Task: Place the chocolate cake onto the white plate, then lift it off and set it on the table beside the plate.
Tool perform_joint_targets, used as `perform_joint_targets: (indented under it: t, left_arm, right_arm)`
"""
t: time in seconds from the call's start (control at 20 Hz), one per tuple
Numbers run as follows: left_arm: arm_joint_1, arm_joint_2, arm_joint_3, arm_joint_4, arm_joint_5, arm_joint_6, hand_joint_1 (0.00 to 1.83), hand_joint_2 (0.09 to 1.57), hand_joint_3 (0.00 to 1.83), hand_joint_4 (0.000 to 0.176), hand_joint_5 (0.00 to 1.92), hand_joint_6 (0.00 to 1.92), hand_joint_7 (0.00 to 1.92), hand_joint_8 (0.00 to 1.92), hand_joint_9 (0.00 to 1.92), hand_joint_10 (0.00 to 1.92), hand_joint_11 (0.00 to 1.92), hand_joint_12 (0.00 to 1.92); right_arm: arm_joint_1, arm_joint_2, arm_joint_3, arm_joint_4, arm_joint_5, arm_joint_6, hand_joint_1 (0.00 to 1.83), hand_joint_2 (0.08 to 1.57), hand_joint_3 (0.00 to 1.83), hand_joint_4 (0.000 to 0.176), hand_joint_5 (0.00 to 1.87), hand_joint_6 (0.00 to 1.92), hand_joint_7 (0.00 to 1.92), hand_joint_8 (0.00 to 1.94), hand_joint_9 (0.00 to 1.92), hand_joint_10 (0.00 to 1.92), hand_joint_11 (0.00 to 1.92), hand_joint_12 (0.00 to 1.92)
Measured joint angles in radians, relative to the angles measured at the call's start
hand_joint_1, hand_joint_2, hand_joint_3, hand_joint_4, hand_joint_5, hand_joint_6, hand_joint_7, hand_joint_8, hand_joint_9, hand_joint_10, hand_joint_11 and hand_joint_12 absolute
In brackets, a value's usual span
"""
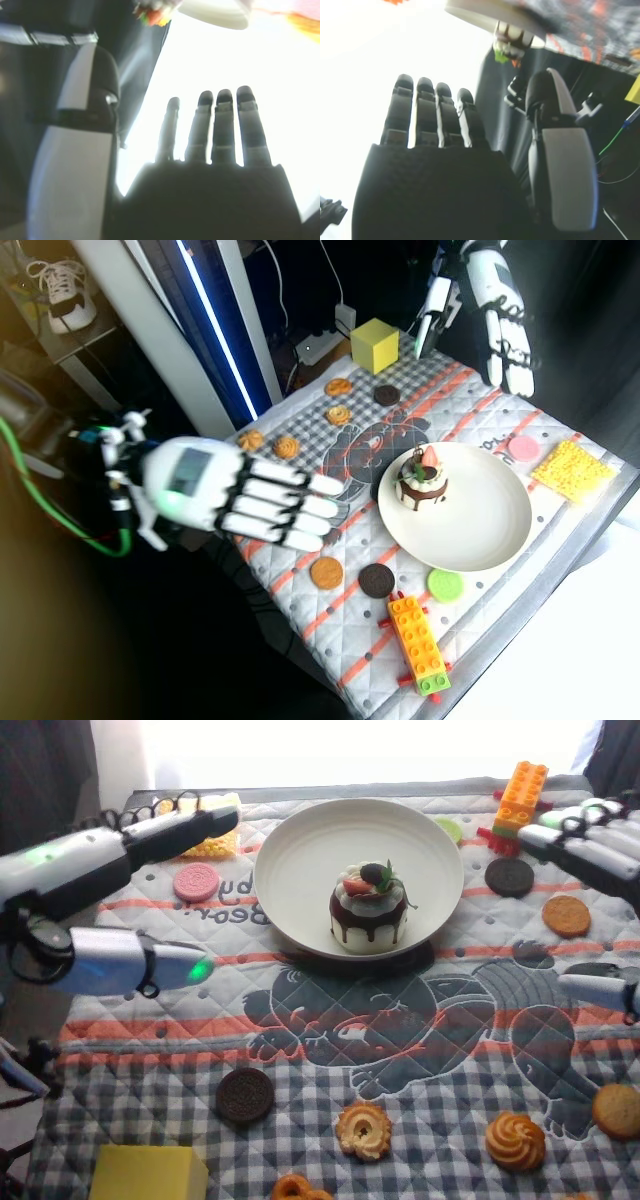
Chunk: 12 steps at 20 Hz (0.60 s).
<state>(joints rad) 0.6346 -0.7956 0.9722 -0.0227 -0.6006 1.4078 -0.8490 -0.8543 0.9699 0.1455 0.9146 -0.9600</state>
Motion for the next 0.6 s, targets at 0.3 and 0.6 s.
perform_joint_targets:
  t: [0.3,0.6]
  left_arm:
    - [0.194,0.001,0.000,-0.056,-0.267,0.000,0.71,1.16,0.02,0.095,0.00,0.00,0.00,0.00,0.00,0.00,0.00,0.00]
    - [0.301,0.003,-0.006,-0.102,-0.463,0.000,0.76,1.16,0.01,0.110,0.00,0.00,0.00,0.00,0.00,0.00,0.00,0.00]
  right_arm:
    - [0.141,-0.085,0.096,-0.031,-0.111,0.000,0.54,1.20,0.00,0.000,0.00,0.00,0.02,0.02,0.00,0.42,0.00,1.70]
    - [0.261,-0.218,0.194,-0.095,-0.240,0.001,0.65,1.19,0.00,0.000,0.00,0.00,0.00,0.00,0.00,0.27,0.00,1.90]
